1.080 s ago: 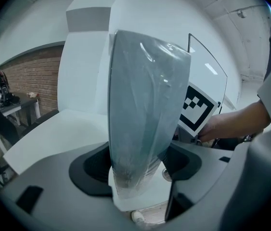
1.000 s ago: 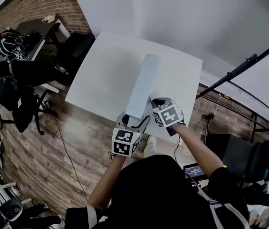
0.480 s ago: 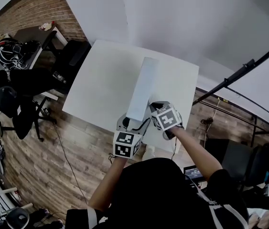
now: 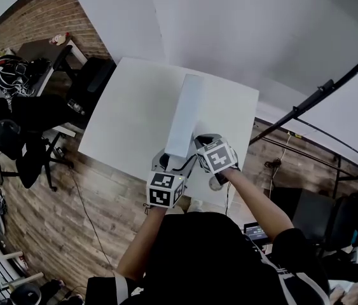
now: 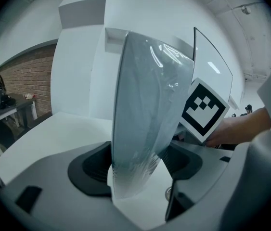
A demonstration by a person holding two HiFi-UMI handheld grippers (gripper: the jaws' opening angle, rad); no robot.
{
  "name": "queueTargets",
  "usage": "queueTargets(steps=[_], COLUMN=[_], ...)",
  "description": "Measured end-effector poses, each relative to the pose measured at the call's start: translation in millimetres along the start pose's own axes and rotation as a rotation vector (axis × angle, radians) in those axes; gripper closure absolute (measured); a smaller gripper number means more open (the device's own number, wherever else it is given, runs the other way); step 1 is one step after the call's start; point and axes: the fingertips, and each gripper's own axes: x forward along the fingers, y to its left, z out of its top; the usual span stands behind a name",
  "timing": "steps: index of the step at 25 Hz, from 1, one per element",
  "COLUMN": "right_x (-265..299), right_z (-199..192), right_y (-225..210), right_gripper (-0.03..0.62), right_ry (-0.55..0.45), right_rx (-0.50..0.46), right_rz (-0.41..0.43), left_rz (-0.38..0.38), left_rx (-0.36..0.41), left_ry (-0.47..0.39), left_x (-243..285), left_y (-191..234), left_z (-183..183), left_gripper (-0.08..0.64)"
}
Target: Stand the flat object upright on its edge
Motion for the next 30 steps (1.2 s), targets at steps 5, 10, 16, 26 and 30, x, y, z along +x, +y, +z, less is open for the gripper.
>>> queueTargets(steps=[5, 10, 16, 26, 30], right_x=[-5, -7, -2, 6, 7], right_z=[9, 15, 24, 46, 46], right_y=[-10, -19, -35, -61, -76], right_gripper=[0.545, 0.545, 0.545, 0.545, 0.545], right_ry=[-0.022, -0.031, -0.022, -0.030, -0.023], right_rx=[0.007, 0.025, 0.053, 0.109, 0.144], right_rz=[-0.009, -0.024, -0.066, -0.138, -0.179], left_rz=[-0.018, -0.045, -0.081, -0.126, -0.155], left_rx=[0.001, 0.013, 0.007, 0.009, 0.012], left_ry=[0.015, 0.025, 0.026, 0.040, 0.043], left_x=[11, 21, 36, 62, 73], left_y=[-2, -1, 4, 15, 14], left_z=[6, 13, 22, 38, 45], left_gripper=[0.239, 0.236, 0.233, 0.229, 0.224])
